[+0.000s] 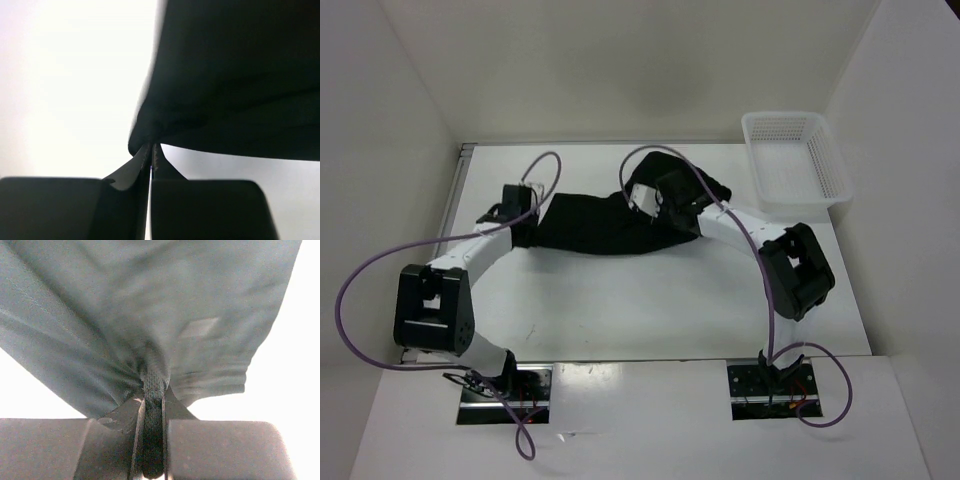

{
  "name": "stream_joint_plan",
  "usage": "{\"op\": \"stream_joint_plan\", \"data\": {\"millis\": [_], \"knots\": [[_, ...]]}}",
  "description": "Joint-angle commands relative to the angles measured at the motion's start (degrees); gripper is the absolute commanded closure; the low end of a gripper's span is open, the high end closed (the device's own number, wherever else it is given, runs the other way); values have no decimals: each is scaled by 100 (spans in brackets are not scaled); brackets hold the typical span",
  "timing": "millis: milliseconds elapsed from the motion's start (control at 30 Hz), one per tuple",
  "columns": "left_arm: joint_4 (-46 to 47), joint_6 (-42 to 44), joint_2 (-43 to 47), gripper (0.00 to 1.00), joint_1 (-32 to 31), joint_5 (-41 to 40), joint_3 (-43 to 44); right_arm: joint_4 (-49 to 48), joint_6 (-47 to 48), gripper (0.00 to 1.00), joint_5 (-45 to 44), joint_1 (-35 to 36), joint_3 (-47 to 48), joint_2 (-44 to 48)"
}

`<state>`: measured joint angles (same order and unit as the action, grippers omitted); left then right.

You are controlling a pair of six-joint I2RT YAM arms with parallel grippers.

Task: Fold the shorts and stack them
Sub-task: Flatten the shorts out

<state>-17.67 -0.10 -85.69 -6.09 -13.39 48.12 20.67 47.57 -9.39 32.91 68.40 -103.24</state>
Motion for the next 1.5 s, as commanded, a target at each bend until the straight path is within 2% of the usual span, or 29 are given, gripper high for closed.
{"op": "stream_joint_plan", "data": {"millis": [0,100,200,267,433,567,667,767,800,833,867,900,1033,1100,1200,1467], "knots": [[414,10,-53,100,344,-445,1355,-1178,-195,100,-783,-249,1410,209],[475,10,-106,100,459,-735,2253,-1215,-484,100,-864,-477,3015,86],[-25,10,52,100,459,-735,2509,-583,-373,100,-321,-592,3321,276],[-367,10,350,100,380,-735,2195,-65,-135,100,-12,-592,2953,523],[-1193,10,1106,100,-120,-631,772,815,347,100,762,-478,1116,1304],[-1809,10,1563,100,-515,-314,-405,1221,1104,100,676,109,-533,1824],[-2047,10,1880,100,-806,-261,-899,1273,1411,100,780,479,-1256,2080],[-2249,10,1995,96,-885,-314,-1234,1378,1535,100,841,550,-1487,2142],[-2354,10,1995,90,-938,-314,-1235,1535,1614,100,842,550,-1548,2142],[-2416,10,1995,80,-938,-314,-1287,1598,1693,100,842,550,-1601,2142],[-2521,10,1995,59,-938,-261,-1287,1598,1746,100,842,550,-1602,2142],[-2722,10,1995,46,-938,-122,-1287,1651,1747,100,842,550,-1602,2142],[-2777,10,1820,43,-938,492,-823,1651,1695,100,956,603,-1707,2194],[-2777,10,1679,43,-833,749,-287,1651,1694,100,956,603,-1760,2246],[-2567,10,1433,43,-780,847,30,1651,1817,100,895,603,-1891,2308],[-2830,10,905,44,-780,785,-294,1598,1764,100,895,603,-2155,2475]]}}
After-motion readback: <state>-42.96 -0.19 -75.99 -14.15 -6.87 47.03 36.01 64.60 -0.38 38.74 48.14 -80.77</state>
